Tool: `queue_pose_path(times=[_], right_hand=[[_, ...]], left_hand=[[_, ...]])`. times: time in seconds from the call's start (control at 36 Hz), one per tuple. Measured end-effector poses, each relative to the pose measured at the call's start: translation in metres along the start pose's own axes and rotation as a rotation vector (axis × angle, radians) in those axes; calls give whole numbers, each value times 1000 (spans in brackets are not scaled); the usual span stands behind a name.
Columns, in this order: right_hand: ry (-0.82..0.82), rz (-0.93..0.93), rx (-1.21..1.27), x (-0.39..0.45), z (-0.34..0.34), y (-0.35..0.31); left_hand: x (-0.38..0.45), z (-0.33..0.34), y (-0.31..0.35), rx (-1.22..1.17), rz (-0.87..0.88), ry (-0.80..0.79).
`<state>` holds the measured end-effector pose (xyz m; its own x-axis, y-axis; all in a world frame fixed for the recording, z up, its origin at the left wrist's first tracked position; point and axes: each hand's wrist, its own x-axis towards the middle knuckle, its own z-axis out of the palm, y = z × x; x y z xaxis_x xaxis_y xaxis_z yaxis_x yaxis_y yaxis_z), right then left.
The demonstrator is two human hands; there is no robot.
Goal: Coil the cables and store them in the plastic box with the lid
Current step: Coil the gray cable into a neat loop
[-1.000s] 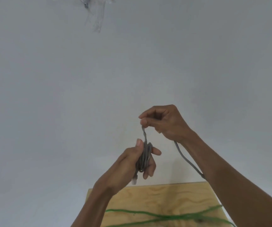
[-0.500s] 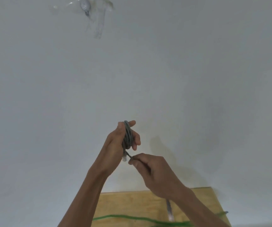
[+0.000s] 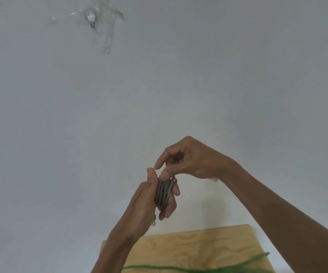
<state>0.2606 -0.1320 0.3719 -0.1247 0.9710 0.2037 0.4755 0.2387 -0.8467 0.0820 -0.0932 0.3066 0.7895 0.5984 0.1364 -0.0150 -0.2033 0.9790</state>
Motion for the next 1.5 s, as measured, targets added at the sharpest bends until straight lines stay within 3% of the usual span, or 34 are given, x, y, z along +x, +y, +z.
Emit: queue_pose_path(times=[0.14,0.25,0.42,0.58,0.75,0.97,1.17,1.25,1.5], right_hand=[[66,12,165,-4,27,24],[213,-54,296,-12,52,32],[478,-77,254,-15,69,25],[581,-39,216,-12,72,28],[575,-22,307,-15,74,28],[577,-20,315,-10,74,25],[703,-17,288,-4,87,18],[803,4,255,1,92,17],[816,78,382,7,94,23]], left_hand=[[-5,6,12,-260,-15,92],[-5,6,20,-157,44,200],[7,12,24,-136,85,356],[17,20,19,-178,155,574],[24,20,19,-127,188,771],[22,15,21,-140,232,709],[30,9,17,-107,165,897],[32,13,14,-96,134,896],[24,21,2,193,278,826]])
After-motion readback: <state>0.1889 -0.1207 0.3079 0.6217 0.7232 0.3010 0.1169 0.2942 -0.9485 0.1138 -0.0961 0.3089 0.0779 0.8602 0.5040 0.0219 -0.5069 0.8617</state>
